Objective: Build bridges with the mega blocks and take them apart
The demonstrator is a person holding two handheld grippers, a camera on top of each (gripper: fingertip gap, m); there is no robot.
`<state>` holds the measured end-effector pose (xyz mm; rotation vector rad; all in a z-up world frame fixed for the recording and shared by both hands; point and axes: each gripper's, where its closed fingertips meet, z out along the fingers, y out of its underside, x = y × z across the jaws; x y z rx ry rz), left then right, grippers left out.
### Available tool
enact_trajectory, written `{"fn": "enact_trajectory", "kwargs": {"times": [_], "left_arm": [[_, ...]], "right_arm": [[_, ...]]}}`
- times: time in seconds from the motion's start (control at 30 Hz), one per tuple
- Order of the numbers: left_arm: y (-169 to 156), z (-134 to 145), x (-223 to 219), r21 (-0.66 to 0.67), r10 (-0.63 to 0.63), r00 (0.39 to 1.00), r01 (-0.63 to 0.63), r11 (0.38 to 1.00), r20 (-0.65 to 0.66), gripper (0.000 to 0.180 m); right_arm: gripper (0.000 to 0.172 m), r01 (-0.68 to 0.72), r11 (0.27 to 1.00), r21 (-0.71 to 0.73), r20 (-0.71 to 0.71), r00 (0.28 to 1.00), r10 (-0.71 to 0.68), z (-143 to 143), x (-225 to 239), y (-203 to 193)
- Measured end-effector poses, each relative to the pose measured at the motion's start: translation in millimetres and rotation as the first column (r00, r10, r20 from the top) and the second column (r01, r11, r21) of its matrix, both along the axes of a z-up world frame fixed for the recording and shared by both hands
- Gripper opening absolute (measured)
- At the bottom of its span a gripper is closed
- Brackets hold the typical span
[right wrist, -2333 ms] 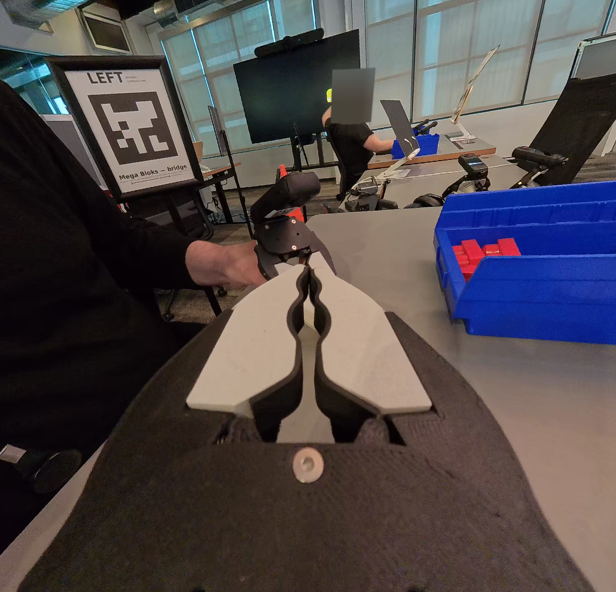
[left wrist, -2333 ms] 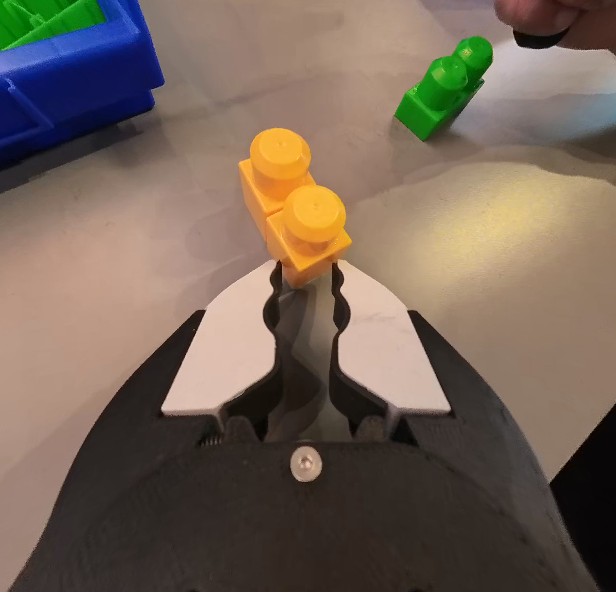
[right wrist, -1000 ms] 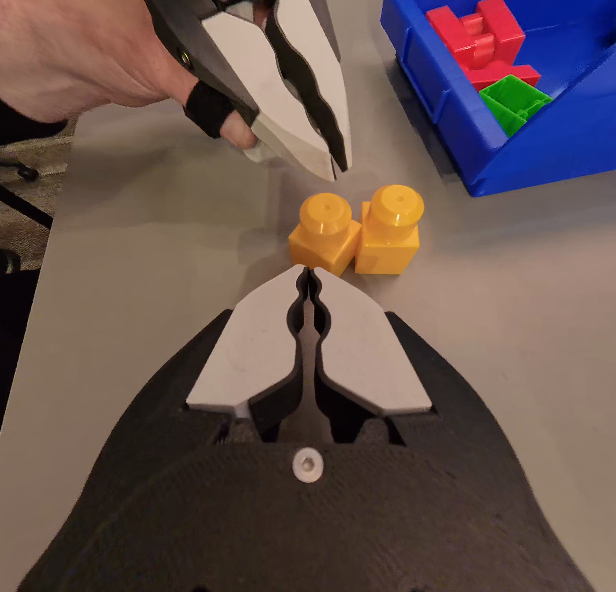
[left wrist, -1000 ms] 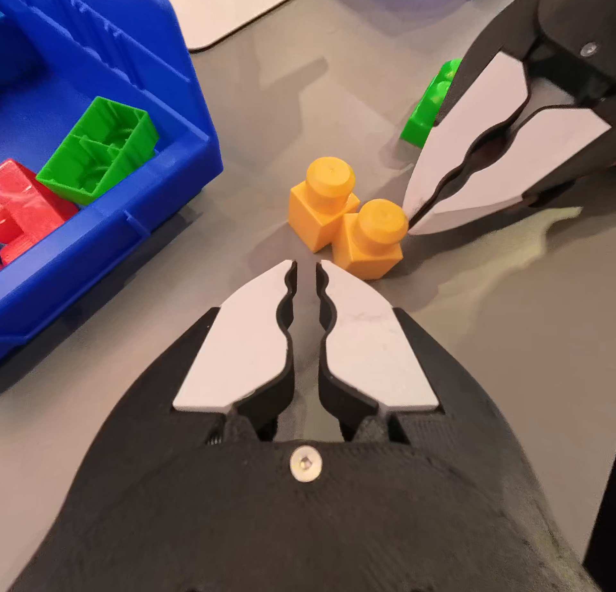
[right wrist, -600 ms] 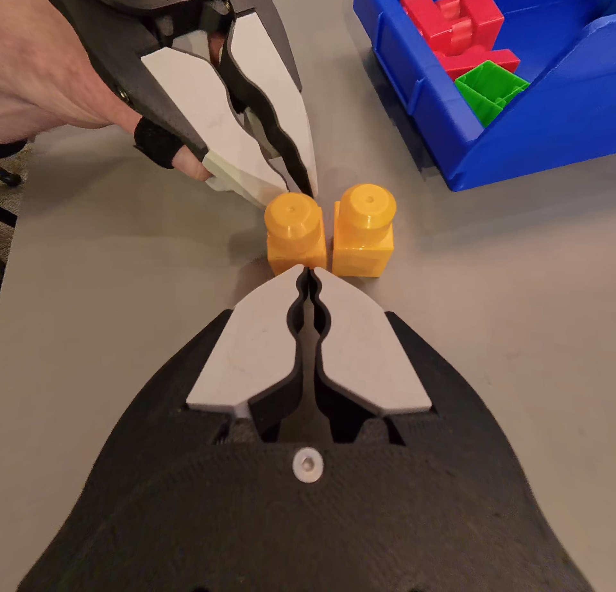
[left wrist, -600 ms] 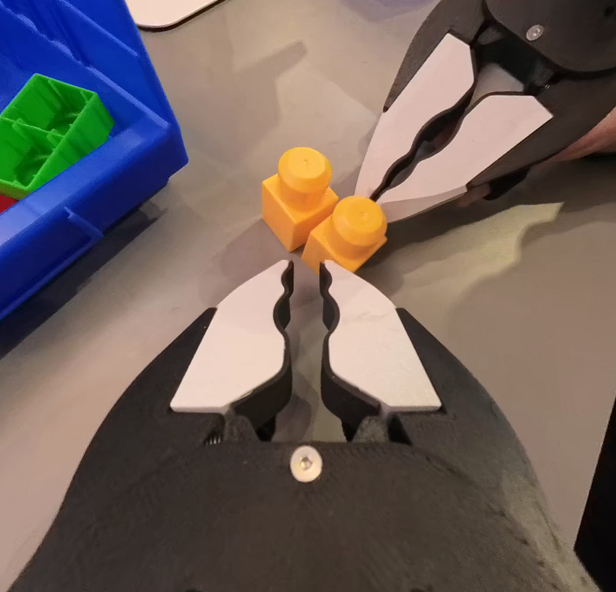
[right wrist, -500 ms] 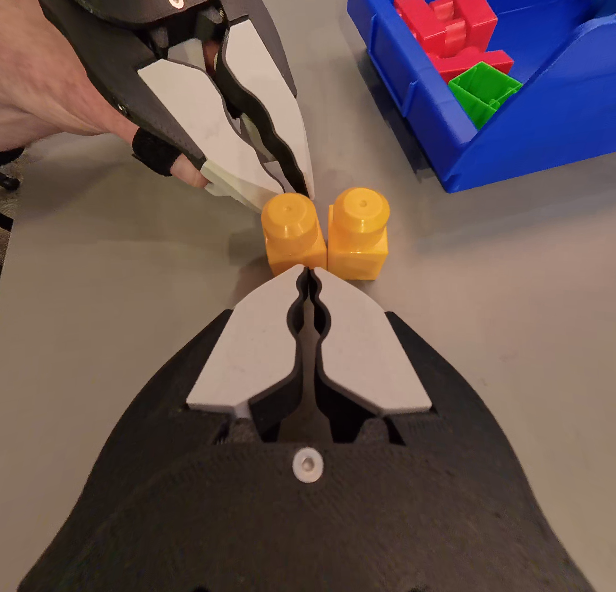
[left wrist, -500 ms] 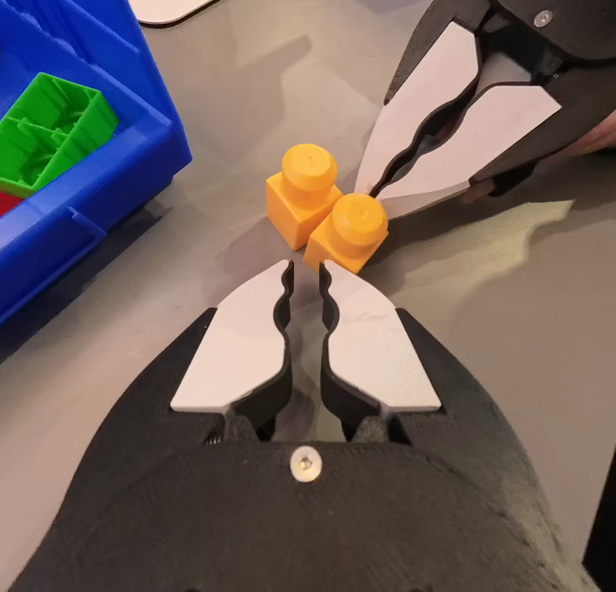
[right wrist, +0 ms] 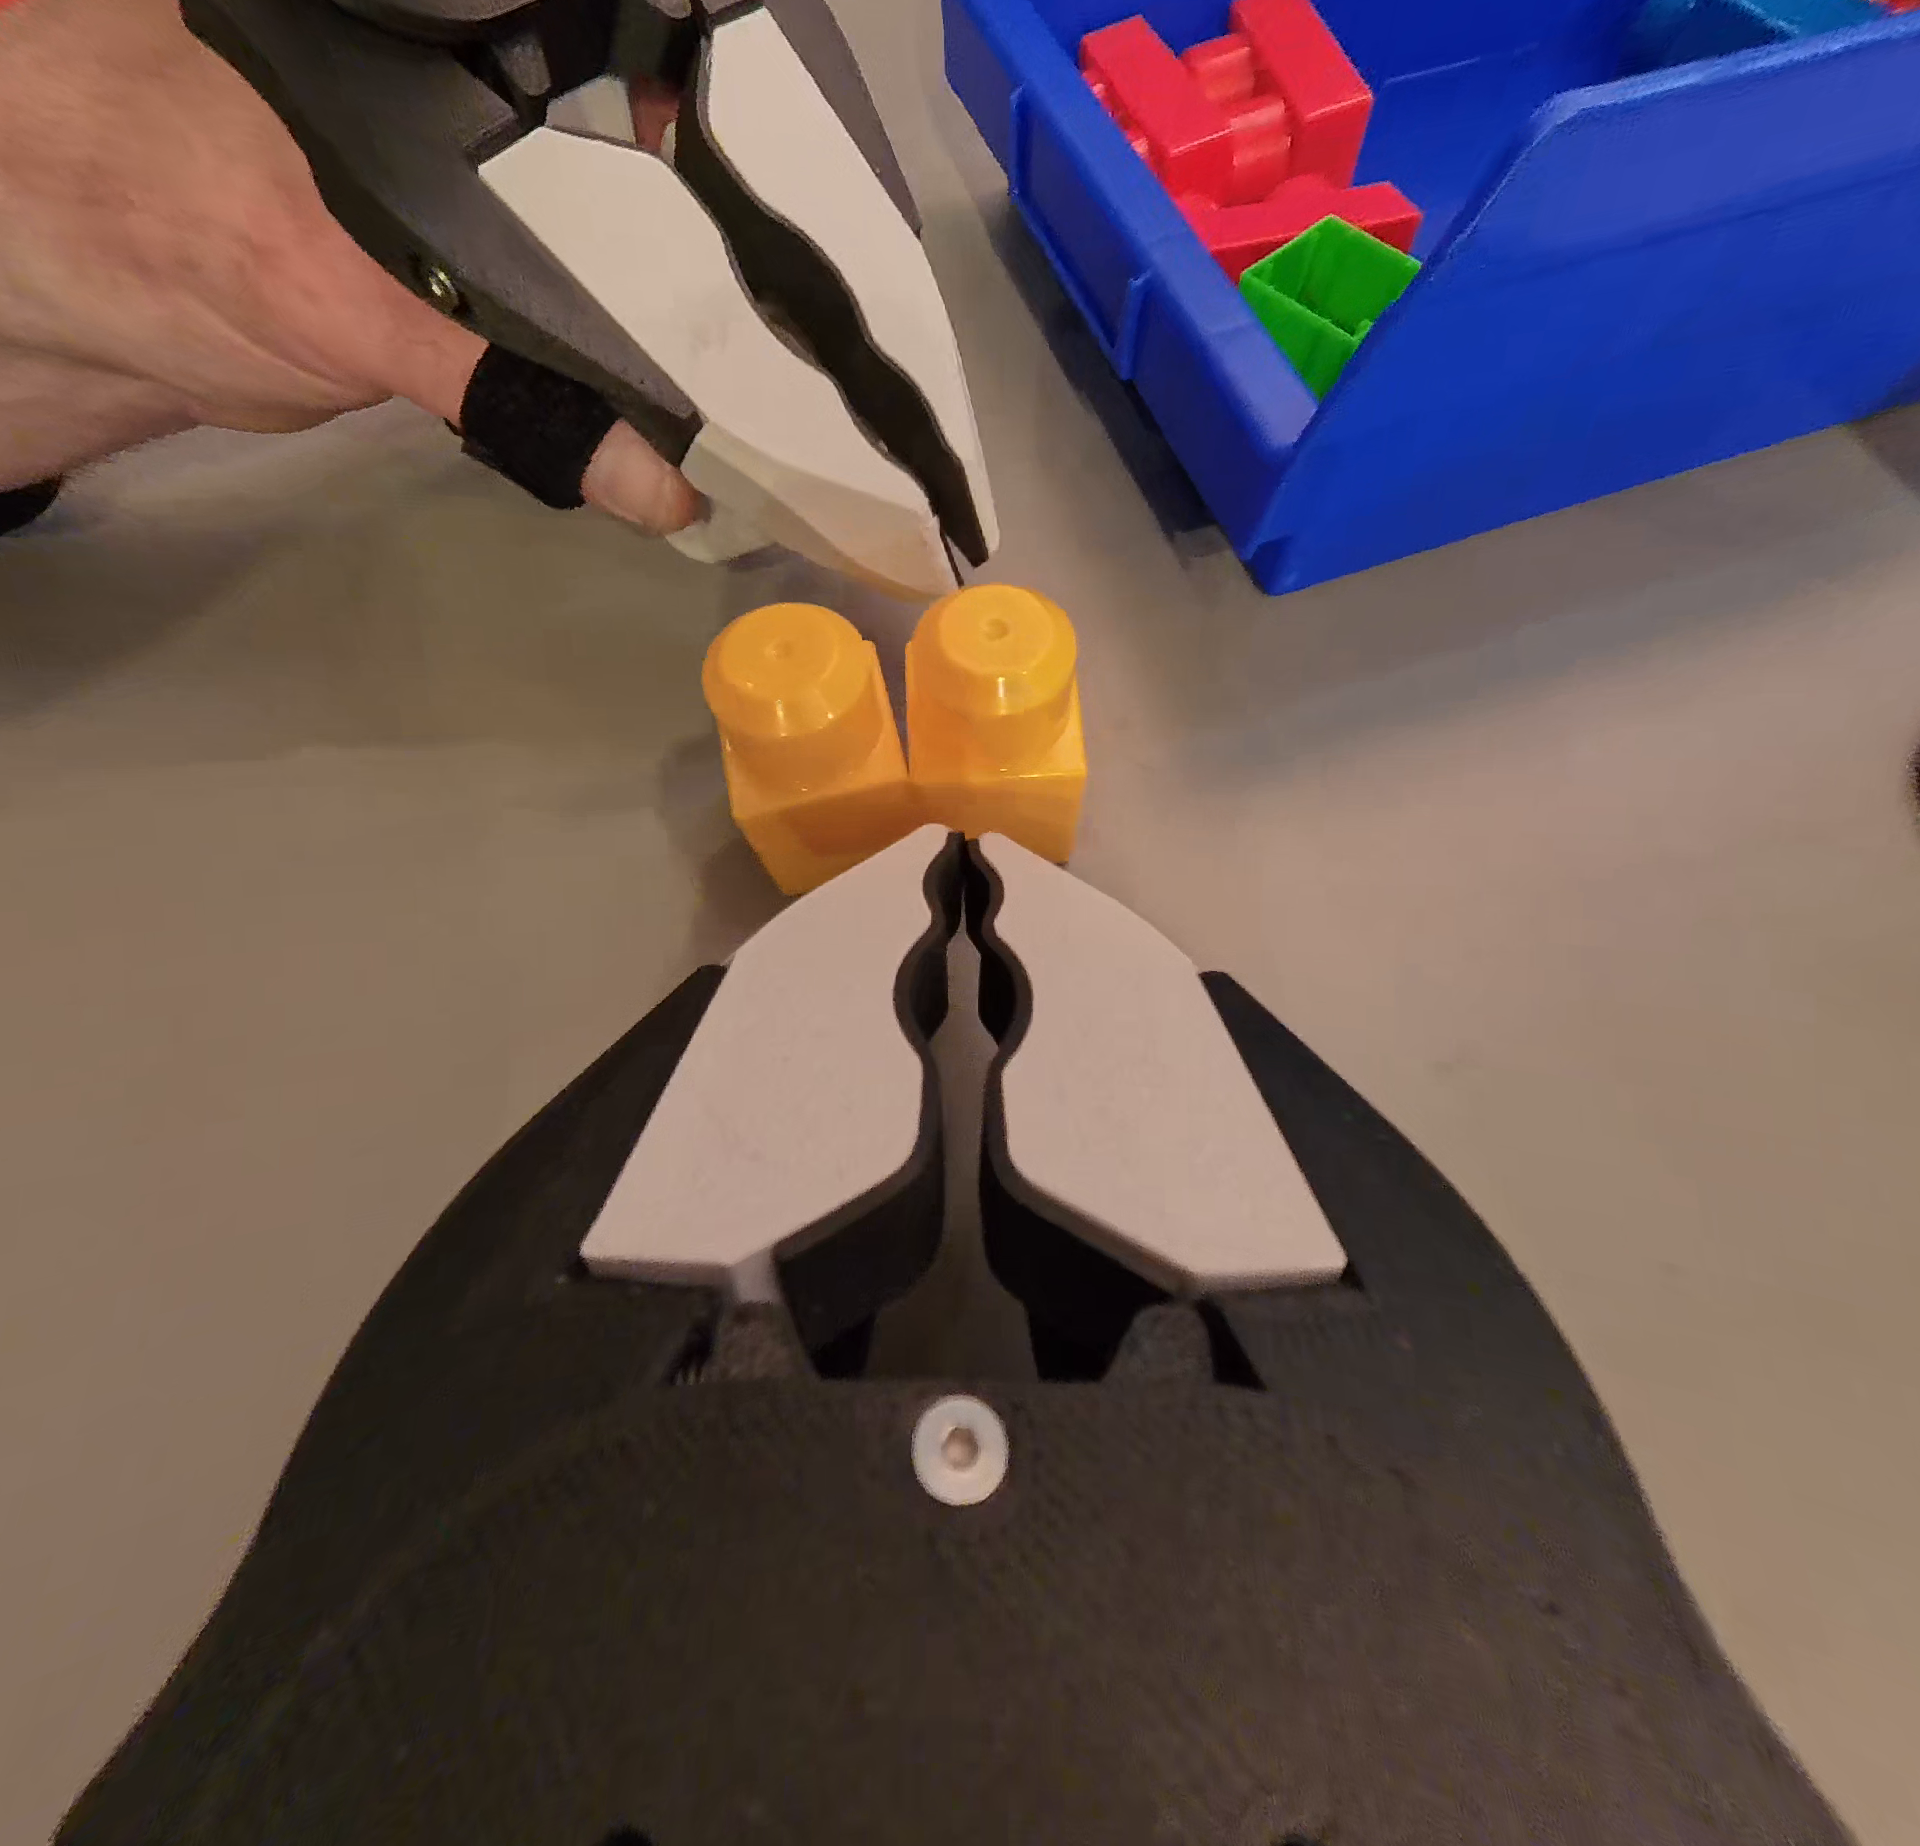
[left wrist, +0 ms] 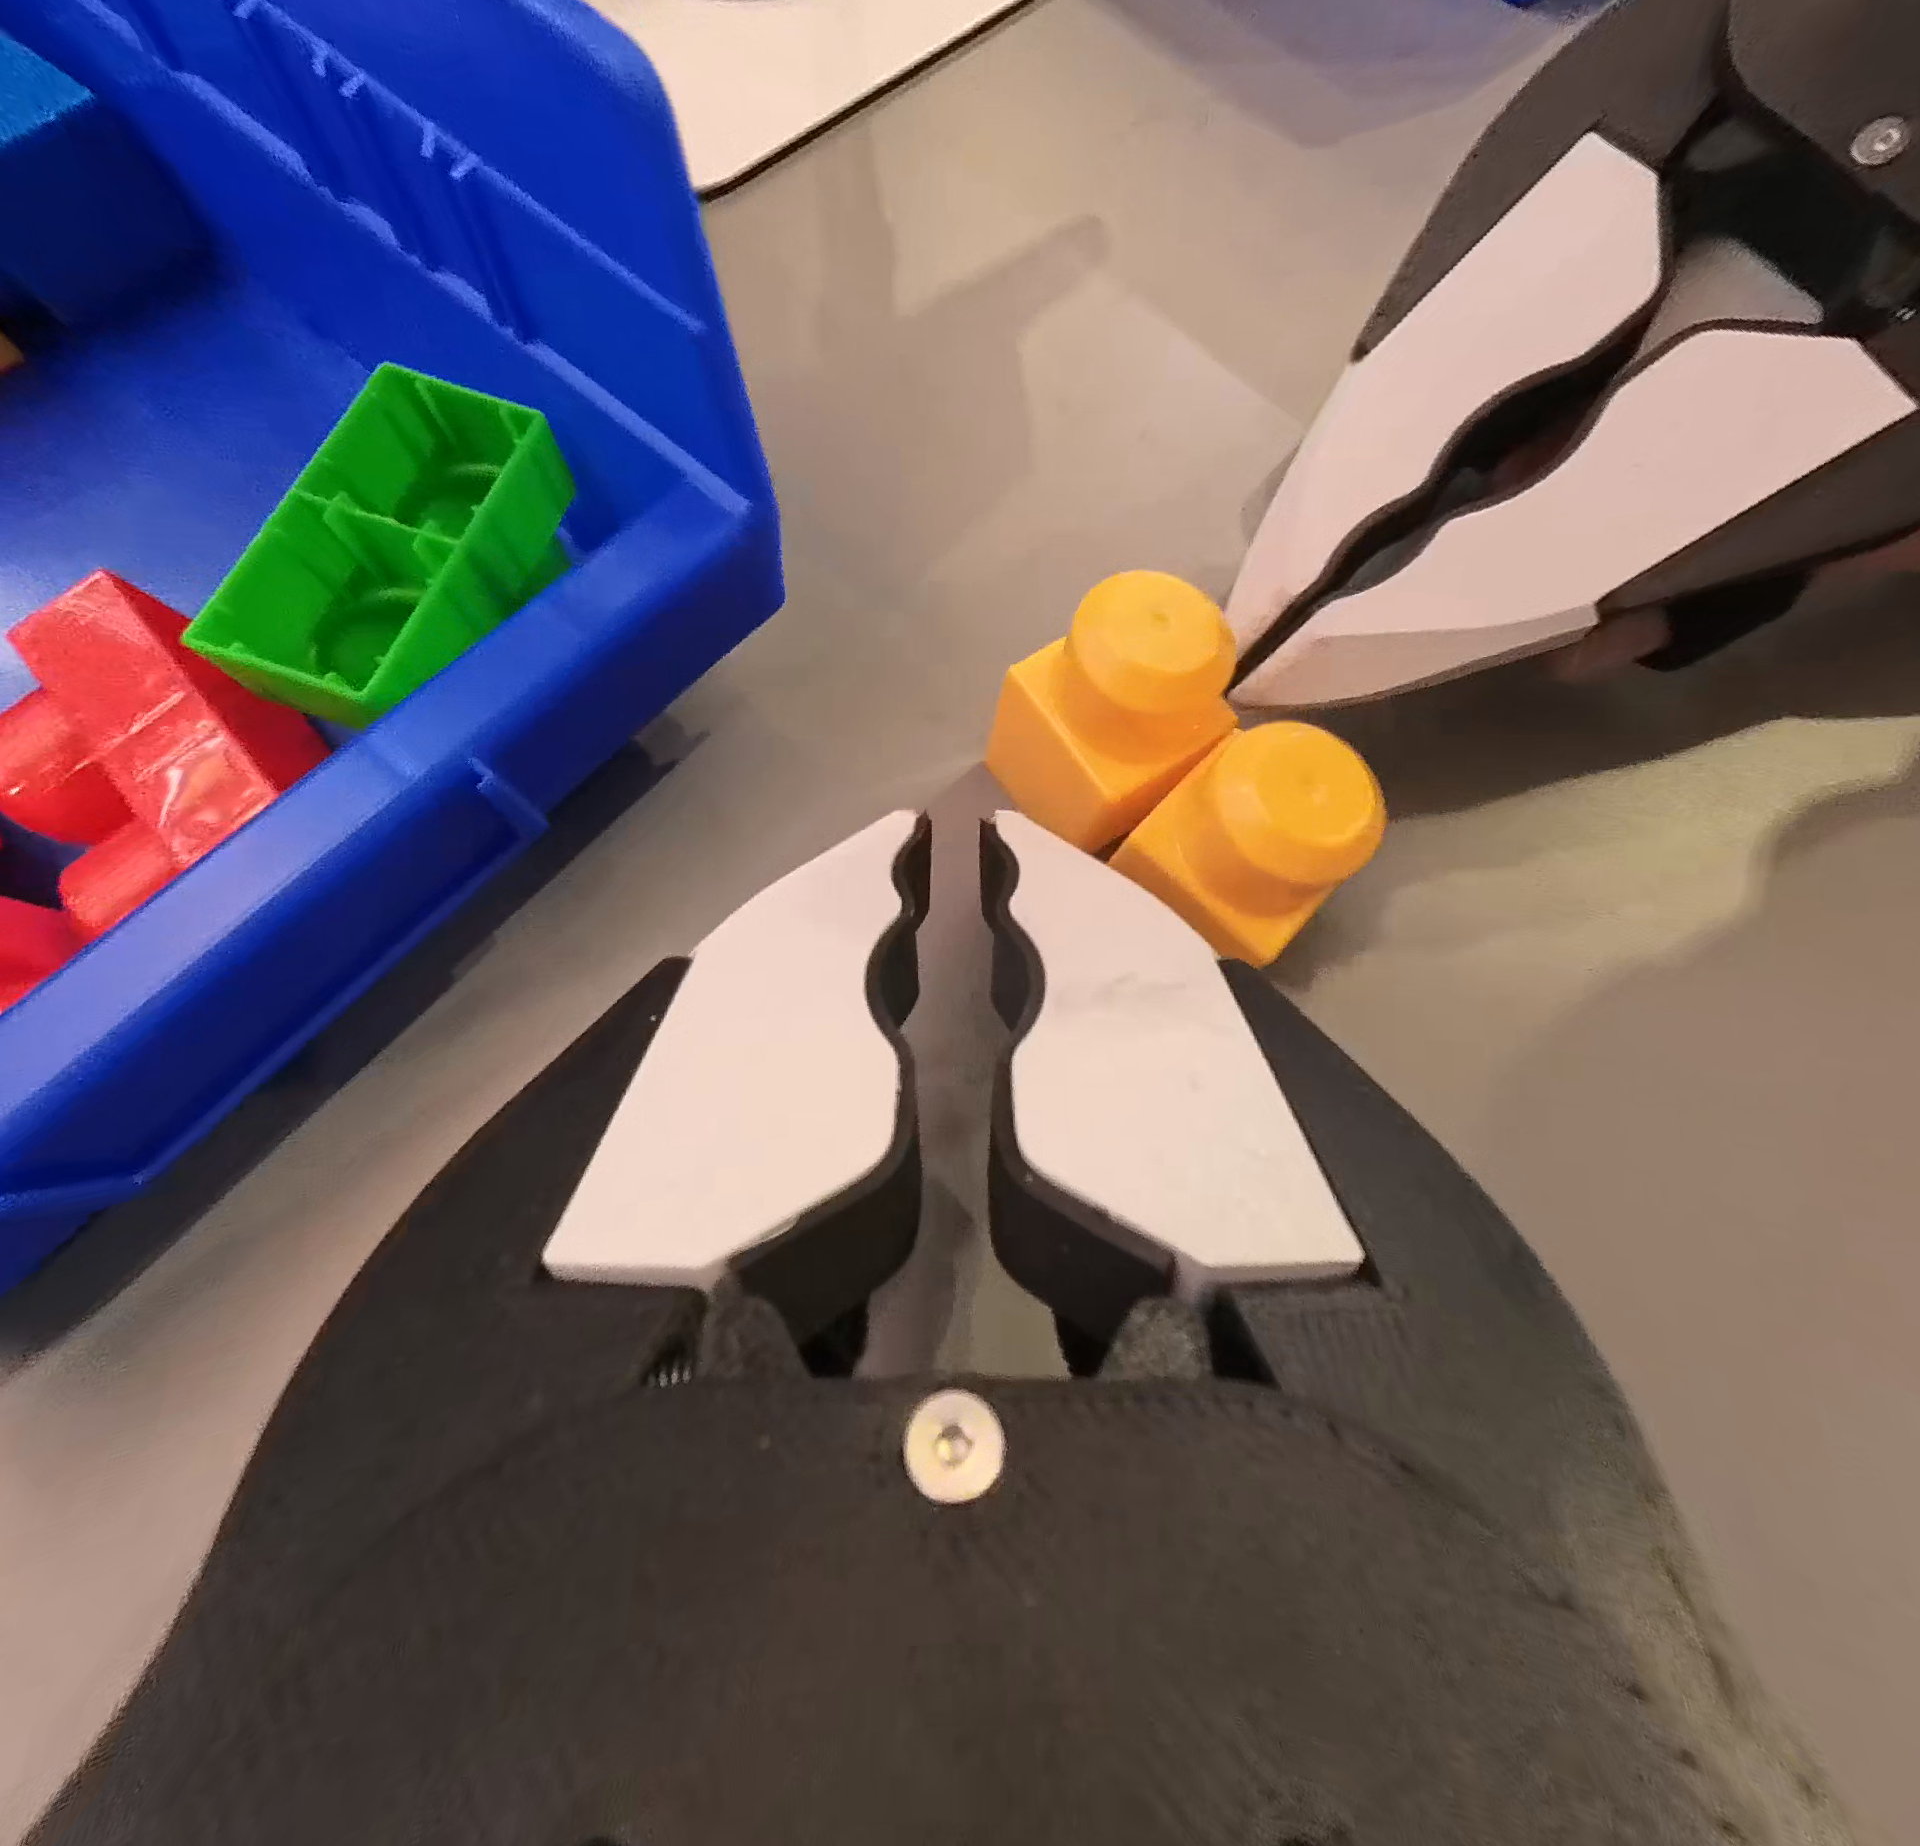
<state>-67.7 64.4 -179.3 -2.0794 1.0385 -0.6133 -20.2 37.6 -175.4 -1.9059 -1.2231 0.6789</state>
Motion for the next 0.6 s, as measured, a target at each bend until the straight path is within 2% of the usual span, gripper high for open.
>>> {"fn": "enact_trajectory", "kwargs": {"times": [0.47, 0.6], "left_arm": [[-11.1, -2.1, 10.1, -0.007, -0.061, 0.998, 0.061, 0.998, -0.009, 0.007], [-4.5, 1.6, 5.2, 0.008, -0.047, 0.999, 0.047, 0.999, -0.004, 0.008]], "right_arm": [[0.0, -0.022, 1.0, -0.004, 0.011, 1.0, 0.022, -2.1, -6.0, 1.9], [0.0, -0.013, 1.0, -0.02, -0.007, 1.0, 0.013, -0.5, -4.1, 3.8]]}}
